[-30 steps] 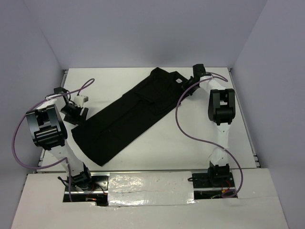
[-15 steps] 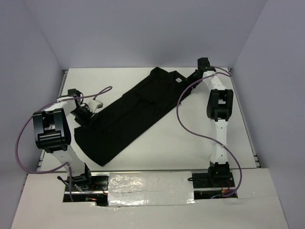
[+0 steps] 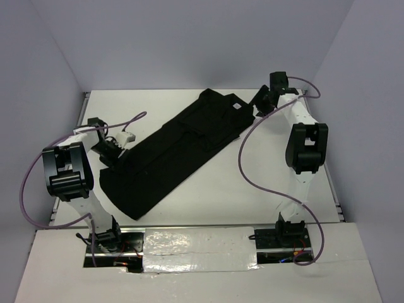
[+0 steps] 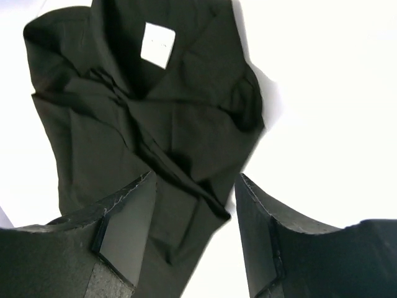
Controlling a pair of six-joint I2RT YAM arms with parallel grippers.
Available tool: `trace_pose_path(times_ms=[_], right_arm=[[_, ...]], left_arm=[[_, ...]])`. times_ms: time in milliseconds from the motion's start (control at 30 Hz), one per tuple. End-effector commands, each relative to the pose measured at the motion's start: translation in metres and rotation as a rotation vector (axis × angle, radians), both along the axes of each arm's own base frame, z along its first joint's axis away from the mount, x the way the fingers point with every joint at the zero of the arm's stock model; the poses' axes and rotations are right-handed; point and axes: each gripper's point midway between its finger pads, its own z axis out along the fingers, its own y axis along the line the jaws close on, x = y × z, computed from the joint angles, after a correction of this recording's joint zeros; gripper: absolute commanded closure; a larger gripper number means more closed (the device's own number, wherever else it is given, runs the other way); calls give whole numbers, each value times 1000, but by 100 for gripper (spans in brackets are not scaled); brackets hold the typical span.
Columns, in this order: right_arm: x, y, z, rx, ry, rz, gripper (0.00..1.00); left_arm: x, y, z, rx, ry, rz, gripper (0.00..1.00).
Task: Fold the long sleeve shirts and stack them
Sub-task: Fold the shirt
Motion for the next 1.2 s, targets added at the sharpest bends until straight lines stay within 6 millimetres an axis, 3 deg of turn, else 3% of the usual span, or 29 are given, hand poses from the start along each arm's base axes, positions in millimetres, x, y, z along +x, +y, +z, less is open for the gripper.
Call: trace_pose_path(times_ms=[0, 100, 200, 333, 367, 433, 467, 533, 567, 600, 633, 800, 833, 867, 933, 967, 1000, 1033, 1067, 1100, 1133, 1167], right_arm=[[-23, -10, -5, -72, 31, 0, 39], [-33, 0, -38, -18, 105, 12, 39], [-30, 8, -57, 19, 155, 24, 39], [-14, 15, -67, 64, 165, 11, 43], [-12, 14, -78, 67, 186, -2, 46], [1, 13, -74, 88, 178, -40, 58], [3, 13, -86, 96, 202, -53, 61], [19, 16, -78, 122, 180, -64, 76], [22, 17, -93, 130, 211, -80, 89], [39, -2, -78, 134, 172, -117, 94], [45, -6, -90, 131, 185, -138, 100], [98, -16, -60, 227, -4, -192, 100], [104, -14, -57, 248, -35, -180, 92], [108, -11, -52, 276, -59, -157, 65], [116, -13, -43, 275, -87, -133, 50], [117, -15, -33, 265, -99, -125, 30], [110, -20, -33, 237, -83, -108, 26], [106, -27, -13, 212, -109, -103, 10], [90, -31, -28, 185, -58, -106, 5], [83, -41, -23, 120, -68, -98, 0], [73, -46, 13, 85, -119, -91, 0], [51, -50, -6, 61, -58, -90, 0]], left_arm=[[-10, -5, -3, -54, 52, 5, 31], [-7, -1, -4, -50, 56, 12, 30], [-4, 4, -3, -46, 58, 20, 30], [1, 8, 5, -37, 38, 13, 26], [2, 9, 7, -35, 36, 13, 25], [3, 10, 10, -31, 31, 9, 22], [2, 9, 11, -31, 35, 5, 22], [3, 9, 14, -34, 36, 12, 20], [5, 9, 19, -42, 35, 14, 19], [6, 7, 20, -52, 42, 15, 17], [8, 4, 27, -72, 40, 12, 17], [16, -5, 45, -123, 23, 0, 15], [18, -7, 45, -126, 23, -2, 15], [17, -8, 44, -130, 29, 1, 15], [14, -10, 36, -128, 49, 8, 15], [12, -10, 31, -127, 59, 12, 15], [12, -11, 29, -128, 61, 13, 15], [7, -12, 24, -133, 75, 14, 15], [6, -13, 23, -133, 77, 13, 15], [4, -14, 20, -131, 82, 10, 15], [1, -14, 16, -123, 87, 9, 15], [-1, -14, 14, -118, 90, 3, 15]])
